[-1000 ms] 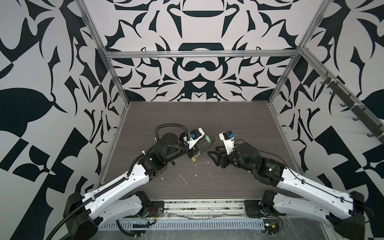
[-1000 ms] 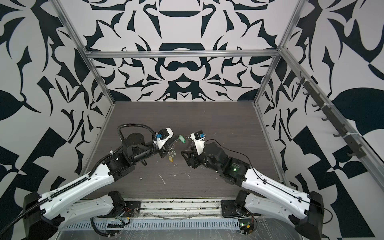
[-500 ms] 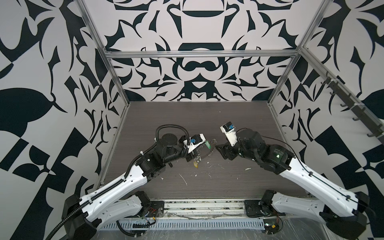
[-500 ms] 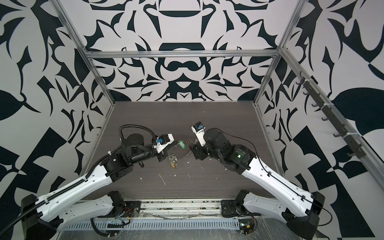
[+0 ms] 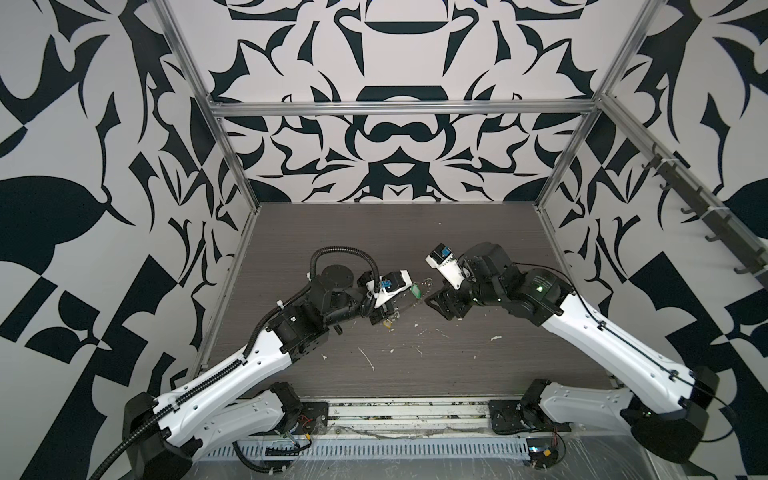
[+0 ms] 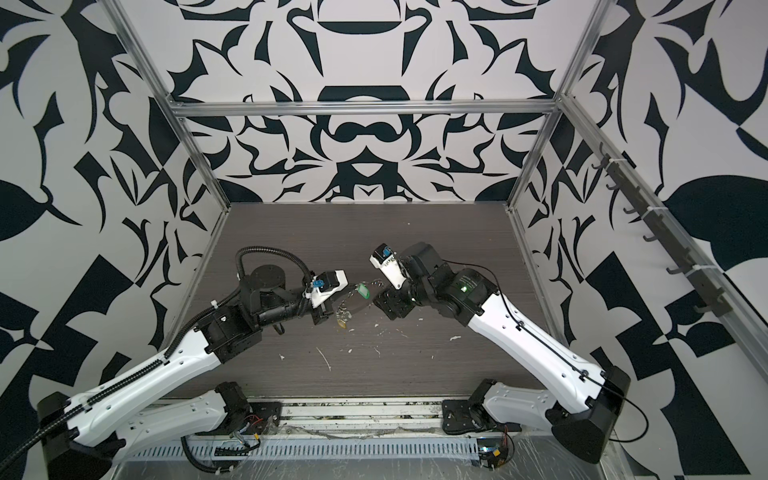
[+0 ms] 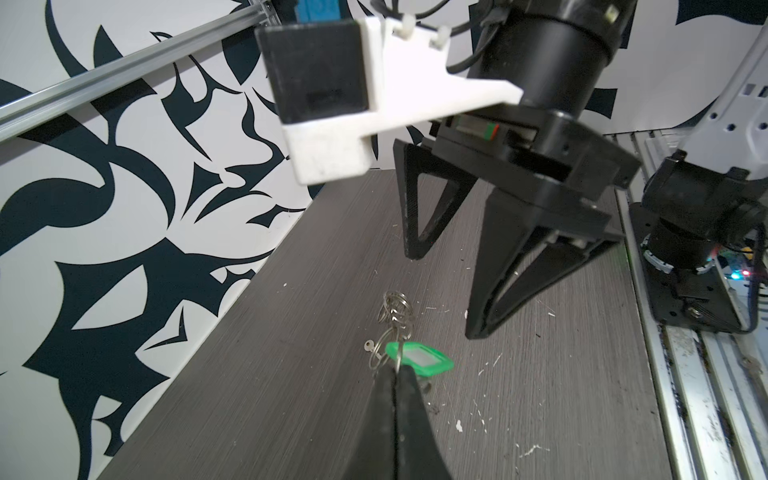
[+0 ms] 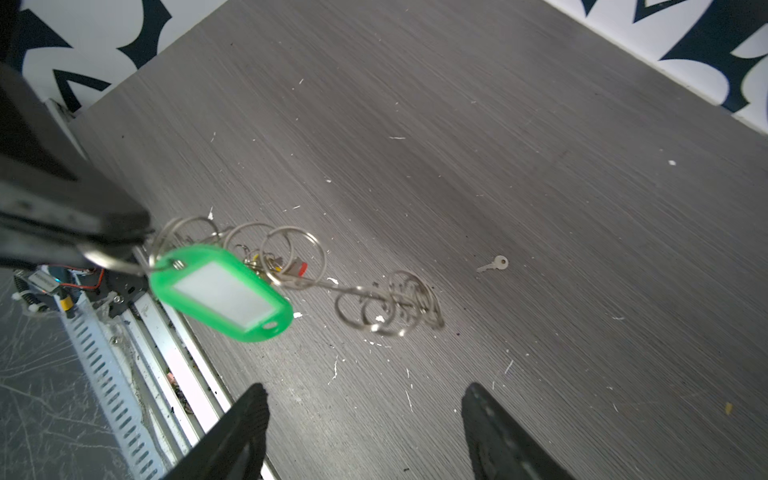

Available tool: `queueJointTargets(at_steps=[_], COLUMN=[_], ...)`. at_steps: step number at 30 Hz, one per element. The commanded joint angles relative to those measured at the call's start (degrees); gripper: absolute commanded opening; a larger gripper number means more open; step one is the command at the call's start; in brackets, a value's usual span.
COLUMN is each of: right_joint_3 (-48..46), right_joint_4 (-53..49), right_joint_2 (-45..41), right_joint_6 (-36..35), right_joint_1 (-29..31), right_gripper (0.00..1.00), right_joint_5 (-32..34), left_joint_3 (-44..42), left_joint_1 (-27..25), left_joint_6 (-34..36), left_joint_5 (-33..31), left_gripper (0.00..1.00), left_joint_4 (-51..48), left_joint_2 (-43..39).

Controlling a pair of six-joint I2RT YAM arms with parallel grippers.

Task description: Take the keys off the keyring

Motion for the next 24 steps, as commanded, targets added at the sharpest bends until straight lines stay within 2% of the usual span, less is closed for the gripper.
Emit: queueJointTargets(at_steps=[1, 6, 12, 24], right_joint_3=[3.51, 5.06, 7.17, 6.91], right_joint_4=[-0.02, -1.65, -3.71, -0.37], right_joint_2=[0.38, 2.32, 4.77, 6.23], right_joint_6=[-2.82, -5.58, -7.45, -8.01], right_joint_1=[-0.20, -0.20, -0.46, -0.57], right_gripper=[0.78, 0.79, 0.79, 0.75], right_joint_5=[-2.21, -1.21, -3.94, -7.51], left_joint_3=[2.77, 3.26, 3.90, 4.71], left_joint_1=[0.32, 0.32, 0.36, 0.36], left_joint_6=[0.95, 1.51, 2.18, 2.61], left_joint_5=[1.67, 2.06, 2.58, 3.28], left_gripper=[0.00, 0.00, 0.00, 0.00], left_joint_4=[-0.65, -1.76, -2.42, -3.61], left_joint_2=[-1.29, -1.50, -1.50, -2.02])
